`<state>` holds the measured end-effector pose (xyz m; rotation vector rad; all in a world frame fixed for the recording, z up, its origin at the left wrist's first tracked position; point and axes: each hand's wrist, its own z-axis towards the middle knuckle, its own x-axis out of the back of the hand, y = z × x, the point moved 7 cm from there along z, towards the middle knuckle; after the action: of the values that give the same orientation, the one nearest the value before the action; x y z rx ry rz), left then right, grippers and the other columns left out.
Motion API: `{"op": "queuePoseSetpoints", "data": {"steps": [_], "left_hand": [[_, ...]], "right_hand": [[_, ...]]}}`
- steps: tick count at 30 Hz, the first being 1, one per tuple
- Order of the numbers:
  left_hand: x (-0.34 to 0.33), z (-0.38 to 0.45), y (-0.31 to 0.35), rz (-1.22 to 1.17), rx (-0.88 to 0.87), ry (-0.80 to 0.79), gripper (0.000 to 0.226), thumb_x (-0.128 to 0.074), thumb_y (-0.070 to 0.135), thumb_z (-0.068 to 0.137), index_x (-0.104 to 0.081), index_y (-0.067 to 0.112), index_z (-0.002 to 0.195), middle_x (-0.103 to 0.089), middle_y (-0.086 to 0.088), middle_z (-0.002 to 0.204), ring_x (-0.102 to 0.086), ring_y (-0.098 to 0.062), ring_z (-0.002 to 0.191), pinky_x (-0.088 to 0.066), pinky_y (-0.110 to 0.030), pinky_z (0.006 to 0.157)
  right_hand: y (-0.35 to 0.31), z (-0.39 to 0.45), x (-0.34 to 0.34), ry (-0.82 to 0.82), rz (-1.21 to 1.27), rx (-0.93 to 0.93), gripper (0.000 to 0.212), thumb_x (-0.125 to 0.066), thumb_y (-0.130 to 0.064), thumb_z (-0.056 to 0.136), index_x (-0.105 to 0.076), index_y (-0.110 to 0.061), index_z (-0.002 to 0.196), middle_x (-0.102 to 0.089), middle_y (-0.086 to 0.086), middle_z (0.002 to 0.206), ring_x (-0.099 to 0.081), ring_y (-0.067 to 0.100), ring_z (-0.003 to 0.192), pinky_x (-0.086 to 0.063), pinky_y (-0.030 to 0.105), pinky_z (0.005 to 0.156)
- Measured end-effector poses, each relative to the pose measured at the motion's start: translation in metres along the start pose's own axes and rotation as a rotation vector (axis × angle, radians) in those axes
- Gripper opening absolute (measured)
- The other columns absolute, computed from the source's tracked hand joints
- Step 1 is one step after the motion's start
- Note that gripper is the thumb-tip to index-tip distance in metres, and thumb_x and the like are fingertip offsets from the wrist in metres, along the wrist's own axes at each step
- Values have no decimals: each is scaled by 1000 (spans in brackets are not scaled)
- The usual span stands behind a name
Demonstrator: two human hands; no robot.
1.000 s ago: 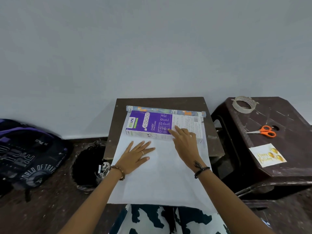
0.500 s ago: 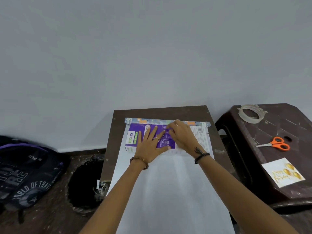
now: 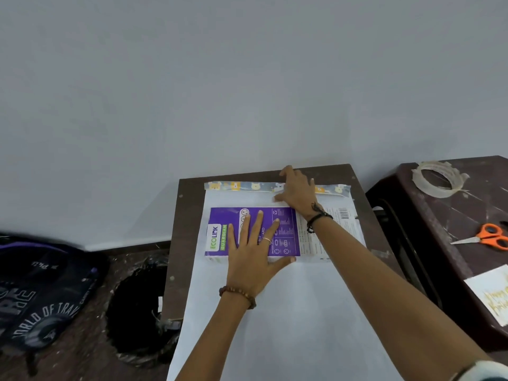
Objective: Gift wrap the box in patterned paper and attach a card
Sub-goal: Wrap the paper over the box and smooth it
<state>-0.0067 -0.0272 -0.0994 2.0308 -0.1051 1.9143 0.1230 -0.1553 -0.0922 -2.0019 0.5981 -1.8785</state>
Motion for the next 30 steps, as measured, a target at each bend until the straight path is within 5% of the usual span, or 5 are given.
{"op": "queuePoseSetpoints", "data": {"steps": [7, 11, 16, 26, 30], "left_hand": [[0, 6, -1, -27, 15, -29, 82, -4, 70, 85, -55, 22, 128, -60, -6, 127, -59, -30, 113, -47, -50, 86], [2, 8, 1, -54, 4, -3, 74, -29, 69, 79, -54, 21, 129, -57, -9, 130, -56, -33, 116, -43, -55, 90], [8, 25, 6, -115, 69, -94, 81, -40, 66, 83, -7, 30, 148, -2, -2, 157, 2, -26, 145, 3, -49, 114], [4, 3, 13, -139, 94, -112, 78, -35, 65, 85, -3, 31, 148, 1, 2, 157, 5, -23, 145, 5, -47, 114], [7, 3, 19, -168, 85, -134, 73, -39, 55, 90, -6, 26, 148, -4, 4, 157, 2, -19, 145, 3, -43, 116]], "right_hand": [[-16, 1, 13, 302, -167, 161, 16, -51, -17, 94, -55, -8, 106, -63, 8, 102, -57, 22, 95, -37, 32, 94], [-24, -4, 15, 314, -230, 237, 20, -47, -19, 96, -61, -7, 103, -66, 8, 101, -59, 21, 94, -38, 32, 95], [-32, -19, 29, 310, -172, 271, 27, -49, -24, 95, -63, -3, 105, -67, 12, 102, -60, 26, 96, -38, 35, 96], [-34, -45, 60, 377, -59, 281, 24, -52, -20, 94, -63, -1, 103, -66, 15, 102, -59, 28, 97, -37, 36, 96], [-35, -72, 62, 393, -7, 310, 36, -55, -34, 86, -66, 0, 95, -68, 16, 97, -63, 29, 94, -39, 41, 98]]}}
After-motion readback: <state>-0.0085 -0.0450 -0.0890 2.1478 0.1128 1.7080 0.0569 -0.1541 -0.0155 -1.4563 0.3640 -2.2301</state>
